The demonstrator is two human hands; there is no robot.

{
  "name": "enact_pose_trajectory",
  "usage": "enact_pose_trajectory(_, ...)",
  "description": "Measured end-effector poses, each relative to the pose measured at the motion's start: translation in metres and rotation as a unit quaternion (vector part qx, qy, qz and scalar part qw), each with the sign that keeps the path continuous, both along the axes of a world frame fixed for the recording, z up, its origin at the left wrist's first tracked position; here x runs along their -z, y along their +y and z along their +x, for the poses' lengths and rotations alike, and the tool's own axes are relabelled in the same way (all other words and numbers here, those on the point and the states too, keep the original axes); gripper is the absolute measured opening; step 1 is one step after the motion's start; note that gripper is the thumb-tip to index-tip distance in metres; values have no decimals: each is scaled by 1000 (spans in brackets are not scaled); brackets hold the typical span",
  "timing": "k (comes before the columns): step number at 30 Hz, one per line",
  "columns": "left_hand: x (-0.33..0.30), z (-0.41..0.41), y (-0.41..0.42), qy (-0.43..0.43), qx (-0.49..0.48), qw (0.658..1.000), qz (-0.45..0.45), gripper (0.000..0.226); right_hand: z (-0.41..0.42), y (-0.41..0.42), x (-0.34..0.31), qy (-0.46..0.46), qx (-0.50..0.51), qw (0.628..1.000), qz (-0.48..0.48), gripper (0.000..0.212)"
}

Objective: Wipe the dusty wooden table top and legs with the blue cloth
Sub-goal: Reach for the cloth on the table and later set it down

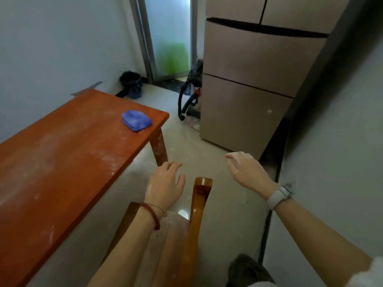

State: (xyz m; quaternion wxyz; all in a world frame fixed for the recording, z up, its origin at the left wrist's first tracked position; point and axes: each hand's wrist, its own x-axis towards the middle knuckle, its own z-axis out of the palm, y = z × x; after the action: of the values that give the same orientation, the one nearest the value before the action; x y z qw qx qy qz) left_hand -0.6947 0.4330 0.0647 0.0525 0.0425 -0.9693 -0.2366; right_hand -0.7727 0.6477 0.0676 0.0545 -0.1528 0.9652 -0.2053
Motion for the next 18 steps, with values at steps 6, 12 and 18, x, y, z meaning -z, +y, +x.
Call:
enact_pose_trajectory(6, 24, -44, -16, -89, -118, 989, -6, 36, -108, -39, 41, -65, -144, 987, -4, 34)
enact_pose_trajectory(12, 28, -118, 4, -140, -216, 966, -8, 38, -191, -33, 54, -101, -282, 954, -7, 36)
enact_pose_trajectory(18, 35, -183, 11, -163, -265, 950, 2, 40, -260, -41, 57, -107, -331, 937, 6, 38)
